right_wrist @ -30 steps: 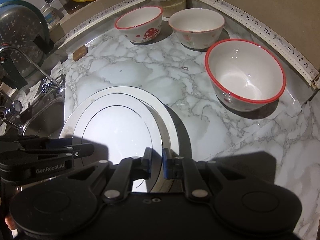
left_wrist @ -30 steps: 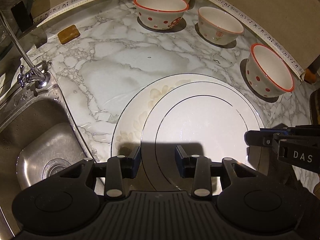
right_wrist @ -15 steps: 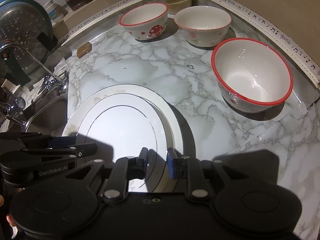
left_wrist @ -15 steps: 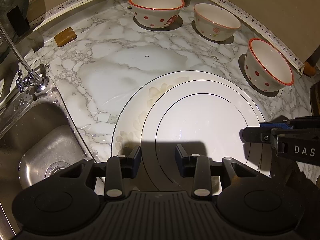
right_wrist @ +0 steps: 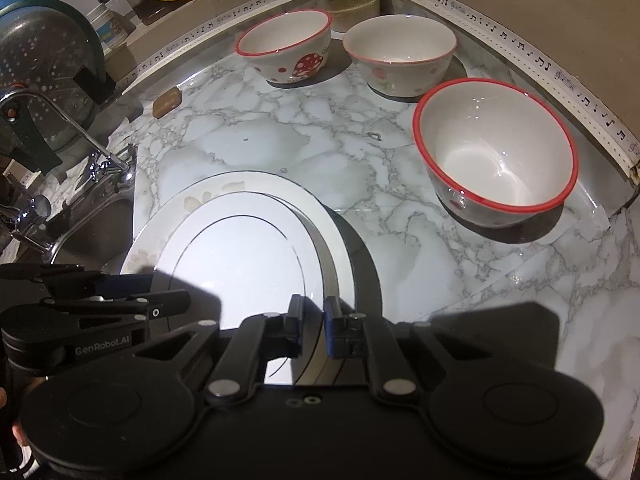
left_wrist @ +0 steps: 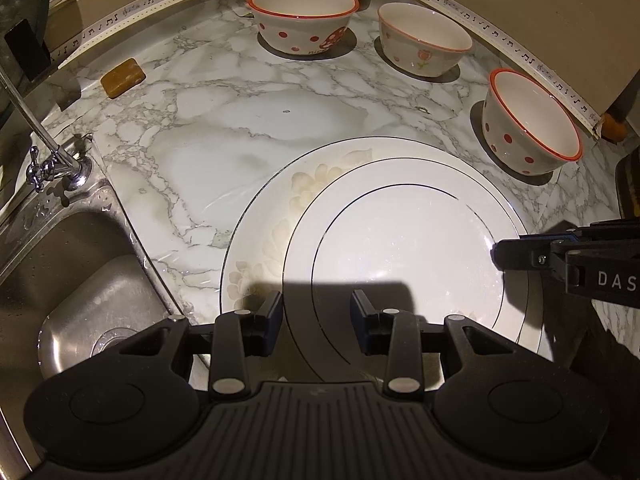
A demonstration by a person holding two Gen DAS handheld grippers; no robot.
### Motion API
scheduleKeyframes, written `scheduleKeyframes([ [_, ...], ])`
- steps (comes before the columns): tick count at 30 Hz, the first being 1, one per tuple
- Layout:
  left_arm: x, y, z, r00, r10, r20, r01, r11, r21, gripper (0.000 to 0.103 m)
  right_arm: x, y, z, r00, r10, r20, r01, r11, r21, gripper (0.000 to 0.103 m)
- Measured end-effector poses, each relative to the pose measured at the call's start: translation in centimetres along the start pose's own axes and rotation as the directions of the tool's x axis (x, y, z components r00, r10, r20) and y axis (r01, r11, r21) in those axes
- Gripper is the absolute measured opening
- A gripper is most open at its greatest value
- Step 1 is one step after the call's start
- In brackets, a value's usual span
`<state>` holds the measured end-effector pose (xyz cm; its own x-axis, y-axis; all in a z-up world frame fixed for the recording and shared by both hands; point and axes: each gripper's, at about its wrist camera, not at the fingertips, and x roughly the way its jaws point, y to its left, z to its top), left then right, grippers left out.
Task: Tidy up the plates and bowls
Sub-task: 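Lower the small white plate onto the floral plate with both grippers, then open both grippers and release the small white plate's rim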
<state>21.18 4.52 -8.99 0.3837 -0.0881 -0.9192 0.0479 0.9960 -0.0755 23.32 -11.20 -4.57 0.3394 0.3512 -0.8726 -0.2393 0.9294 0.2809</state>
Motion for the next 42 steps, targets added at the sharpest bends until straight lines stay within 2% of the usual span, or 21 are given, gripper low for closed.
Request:
scheduleKeyframes([
  [4,-0.1,0.6,0.1,1.000,-0.021,-0.003,0.021,0.999,-0.025,0.036,-0.2,-0.1,0.0,1.000,0.010,0.005,-0.010,1.000,0.002,0.010],
  [10,-0.5,0.9,0.1,1.000,-0.008,0.015,0.009,1.000,-0.025,0.036,0.0,0.0,0.1,1.000,0.002,0.009,-0.002,1.000,-0.019,0.010],
  [15,-1.7,1.2,0.0,0.995,0.042,0.086,-0.040,0.999,-0.020,0.036,0.5,0.0,0.2,1.000,0.008,-0.004,-0.008,1.000,-0.018,0.010],
  [20,-2.1,1.4,0.5,0.993,0.010,0.120,-0.009,1.000,-0.012,0.036,1.0,0.0,0.2,1.000,0.018,-0.012,-0.018,1.000,-0.011,0.011],
  [27,-1.2,0.5,0.2,0.995,-0.001,0.101,-0.001,1.000,0.017,0.036,1.5,0.4,0.4,0.999,0.024,-0.030,-0.024,0.999,-0.021,0.011],
  [36,-0.7,0.7,0.1,0.996,-0.015,0.087,0.015,1.000,0.005,0.036,1.9,0.5,0.8,0.999,0.029,-0.044,-0.030,0.999,-0.027,0.015],
  [38,-0.6,0.7,0.1,0.996,-0.023,0.082,0.023,1.000,0.001,0.036,2.0,0.6,0.8,0.998,0.036,-0.046,-0.038,0.999,-0.025,0.021],
  [42,-0.6,0.7,0.1,0.997,-0.034,0.075,0.035,0.999,0.001,0.036,1.8,1.1,0.8,0.999,0.028,-0.043,-0.030,0.998,-0.048,0.026],
])
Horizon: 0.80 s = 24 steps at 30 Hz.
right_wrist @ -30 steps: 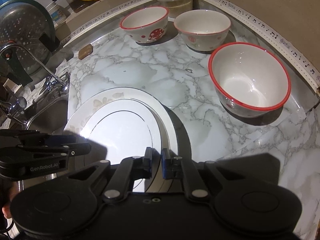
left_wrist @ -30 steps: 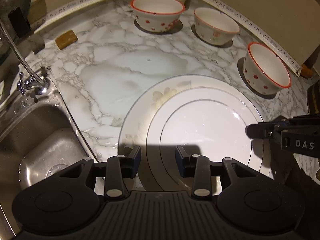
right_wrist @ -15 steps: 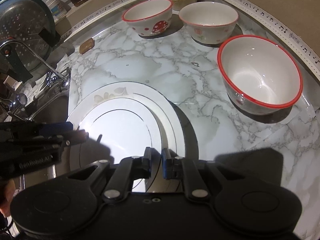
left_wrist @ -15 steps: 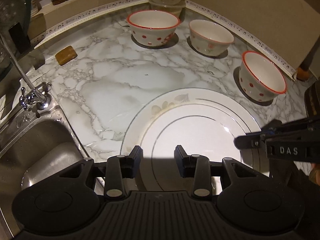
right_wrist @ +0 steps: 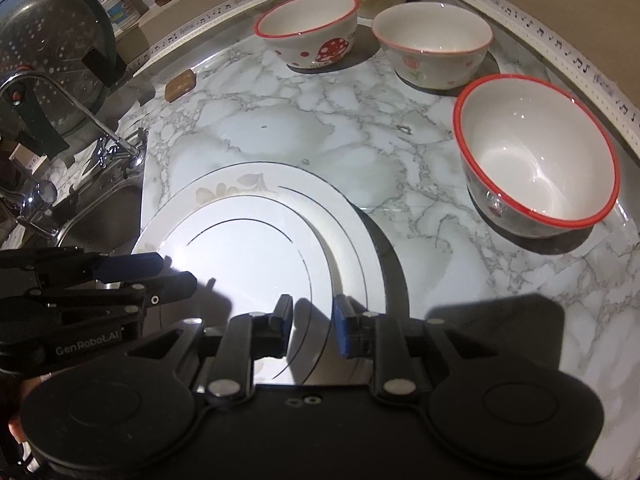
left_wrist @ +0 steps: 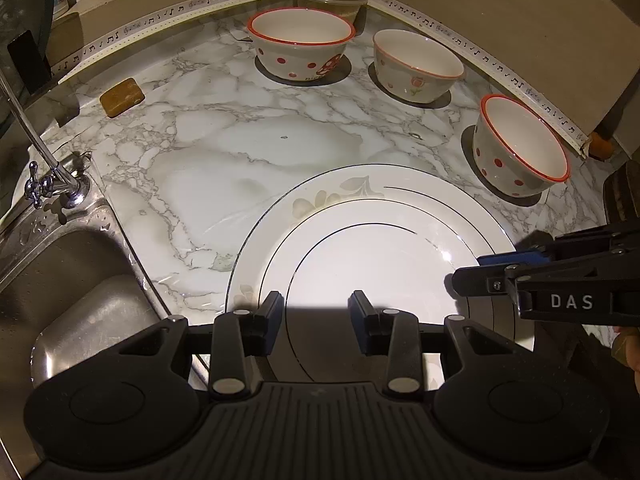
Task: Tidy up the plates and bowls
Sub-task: 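Open both grippers and release the small white plate's rim, then move both open grippers to the rim of the large red-rimmed white bowl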
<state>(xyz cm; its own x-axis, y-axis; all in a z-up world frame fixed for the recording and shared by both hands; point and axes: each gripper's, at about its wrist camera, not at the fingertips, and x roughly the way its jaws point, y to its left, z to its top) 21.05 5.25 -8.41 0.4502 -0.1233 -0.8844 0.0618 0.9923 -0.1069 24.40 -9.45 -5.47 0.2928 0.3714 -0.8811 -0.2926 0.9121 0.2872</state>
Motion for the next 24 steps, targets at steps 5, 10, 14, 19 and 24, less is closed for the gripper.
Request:
scheduleKeyframes([
  [5,-0.3,0.2,0.1,1.000,-0.016,0.001,0.016,1.000,-0.012,0.036,-1.1,0.2,0.1,1.000,0.009,0.023,-0.008,1.000,-0.015,0.031],
  [10,-0.8,0.3,0.3,0.999,-0.039,0.006,0.039,0.999,-0.022,0.043,-1.9,0.5,0.0,0.999,0.008,0.045,-0.006,0.999,-0.032,0.033],
  [14,-1.4,0.2,0.5,0.999,-0.040,0.023,0.040,0.999,-0.013,0.044,-2.8,0.7,0.0,0.998,0.005,0.070,-0.002,0.999,-0.044,0.037],
  [19,-2.3,0.3,0.9,0.998,-0.036,0.054,0.037,0.999,-0.022,0.067,-3.9,0.8,0.0,0.995,0.005,0.098,0.000,0.999,-0.052,0.042],
  [24,-3.5,0.2,1.6,0.995,-0.036,0.093,0.037,0.999,-0.010,0.067,-5.4,0.6,0.1,0.990,-0.001,0.138,0.010,0.998,-0.058,0.050],
])
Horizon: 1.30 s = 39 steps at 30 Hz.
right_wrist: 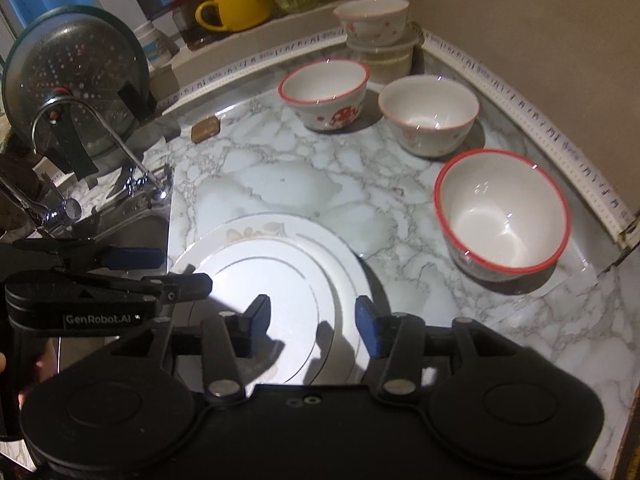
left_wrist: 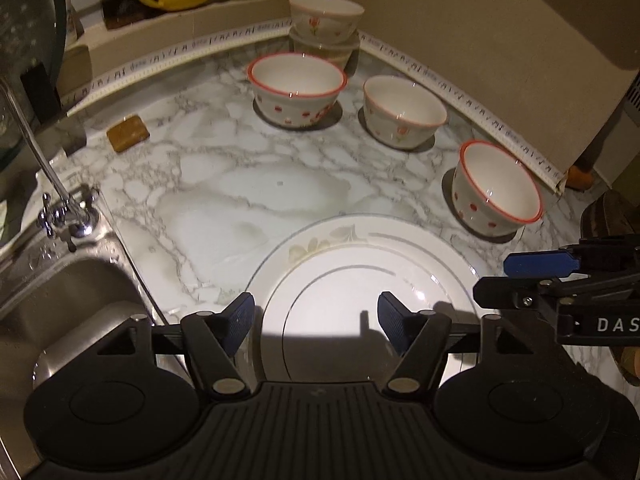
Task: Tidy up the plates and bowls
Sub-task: 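Move both open grippers to the rim of the large red-rimmed white bowl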
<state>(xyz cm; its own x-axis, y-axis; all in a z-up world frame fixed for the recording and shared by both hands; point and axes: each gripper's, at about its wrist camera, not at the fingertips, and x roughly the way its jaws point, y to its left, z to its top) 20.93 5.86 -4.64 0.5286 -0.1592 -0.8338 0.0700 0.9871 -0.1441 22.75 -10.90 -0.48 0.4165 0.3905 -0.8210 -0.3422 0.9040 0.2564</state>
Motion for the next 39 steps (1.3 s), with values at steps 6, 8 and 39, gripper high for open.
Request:
scheduleKeyframes([
  [6,-0.9,-0.5,1.4,0.999,-0.005,0.045,0.005,1.000,0.009,0.080,-1.8,-0.9,0.8,0.998,-0.008,0.065,0.008,1.000,0.004,0.067],
  [8,-1.1,-0.8,2.1,0.999,-0.005,0.055,0.004,1.000,0.012,0.080,-2.3,-1.4,1.1,0.996,-0.017,0.086,0.016,1.000,0.007,0.072],
  [39,2.9,-1.5,12.5,0.992,0.043,0.118,-0.039,0.999,-0.036,0.080,-1.4,-8.7,5.4,0.983,-0.140,0.117,0.131,0.988,0.082,0.084],
])
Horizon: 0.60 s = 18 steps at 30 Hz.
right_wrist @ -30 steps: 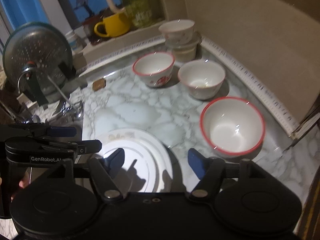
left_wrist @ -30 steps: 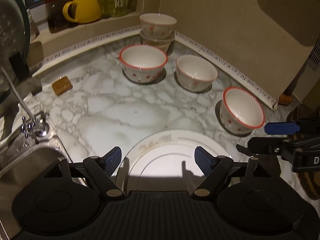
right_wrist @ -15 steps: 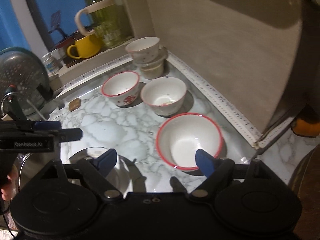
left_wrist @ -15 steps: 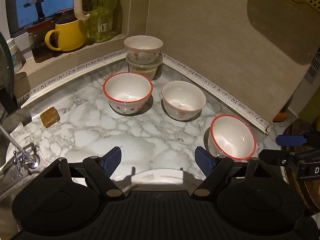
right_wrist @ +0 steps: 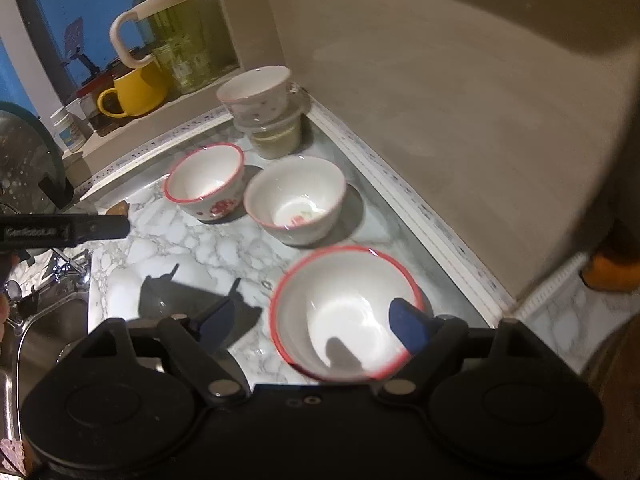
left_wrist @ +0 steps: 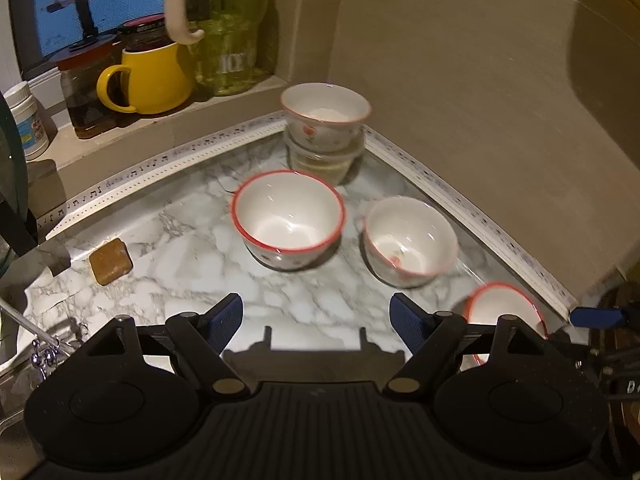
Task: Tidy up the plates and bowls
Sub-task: 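Move both open grippers to the rim of the large red-rimmed white bowl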
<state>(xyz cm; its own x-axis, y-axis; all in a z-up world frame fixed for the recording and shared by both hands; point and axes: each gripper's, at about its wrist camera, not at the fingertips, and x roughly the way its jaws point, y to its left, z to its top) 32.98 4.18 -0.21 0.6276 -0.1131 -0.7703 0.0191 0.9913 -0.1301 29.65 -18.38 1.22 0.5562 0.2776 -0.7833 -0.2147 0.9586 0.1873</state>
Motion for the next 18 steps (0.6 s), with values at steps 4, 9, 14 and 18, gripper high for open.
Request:
scheduleKeyframes([
  [4,1.6,1.0,1.7,1.000,0.023,-0.009,-0.024,0.999,-0.033,0.080,1.7,1.4,2.5,1.000,0.023,0.004,-0.023,0.999,-0.036,0.084],
  [9,3.6,2.0,4.1,0.998,0.064,-0.007,-0.064,0.997,-0.048,0.080,4.8,2.9,6.0,0.999,0.055,-0.003,-0.055,0.997,-0.062,0.082],
  [14,6.2,3.4,5.9,0.997,0.078,-0.019,-0.079,0.992,-0.101,0.080,8.4,4.2,9.3,0.999,0.054,0.000,-0.054,0.996,-0.072,0.076],
  [18,8.1,4.2,6.7,0.996,0.078,-0.037,-0.082,0.988,-0.132,0.080,11.3,4.6,11.4,0.998,0.062,-0.029,-0.063,0.997,-0.050,0.071],
])
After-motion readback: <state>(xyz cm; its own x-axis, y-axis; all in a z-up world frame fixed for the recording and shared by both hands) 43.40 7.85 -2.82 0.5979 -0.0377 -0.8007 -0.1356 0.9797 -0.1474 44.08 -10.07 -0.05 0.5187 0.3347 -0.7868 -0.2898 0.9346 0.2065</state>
